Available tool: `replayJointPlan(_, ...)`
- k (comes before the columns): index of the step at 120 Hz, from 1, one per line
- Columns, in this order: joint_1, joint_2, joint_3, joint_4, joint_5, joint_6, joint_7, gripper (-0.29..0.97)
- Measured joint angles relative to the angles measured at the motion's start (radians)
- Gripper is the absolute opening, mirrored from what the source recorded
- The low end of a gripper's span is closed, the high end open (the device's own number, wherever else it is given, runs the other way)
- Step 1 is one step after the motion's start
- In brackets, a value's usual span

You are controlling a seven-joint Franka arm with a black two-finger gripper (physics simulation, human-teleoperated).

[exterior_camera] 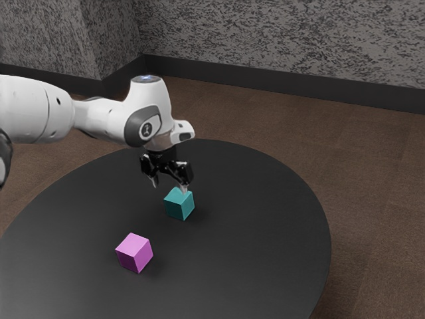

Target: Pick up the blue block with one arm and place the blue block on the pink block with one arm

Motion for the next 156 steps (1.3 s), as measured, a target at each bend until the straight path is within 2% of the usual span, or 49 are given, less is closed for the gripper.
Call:
replayJointPlan(84, 0.020, 0.136, -0.013, 0.039, -0.005, 0.103, 0.053, 0.67)
replayJointPlan(113, 0.020, 0.146, -0.013, 0.039, -0.008, 0.129, 0.092, 0.42)
replayJointPlan(130, 0.020, 0.147, -0.013, 0.040, -0.005, 0.137, 0.100, 0.38)
replayJointPlan(144, 0.019, 0.051, -0.006, 0.052, 0.005, 0.084, 0.102, 0.36)
replayJointPlan(156, 0.018, -0.111, -0.005, -0.109, 0.013, 0.072, 0.099, 0.35)
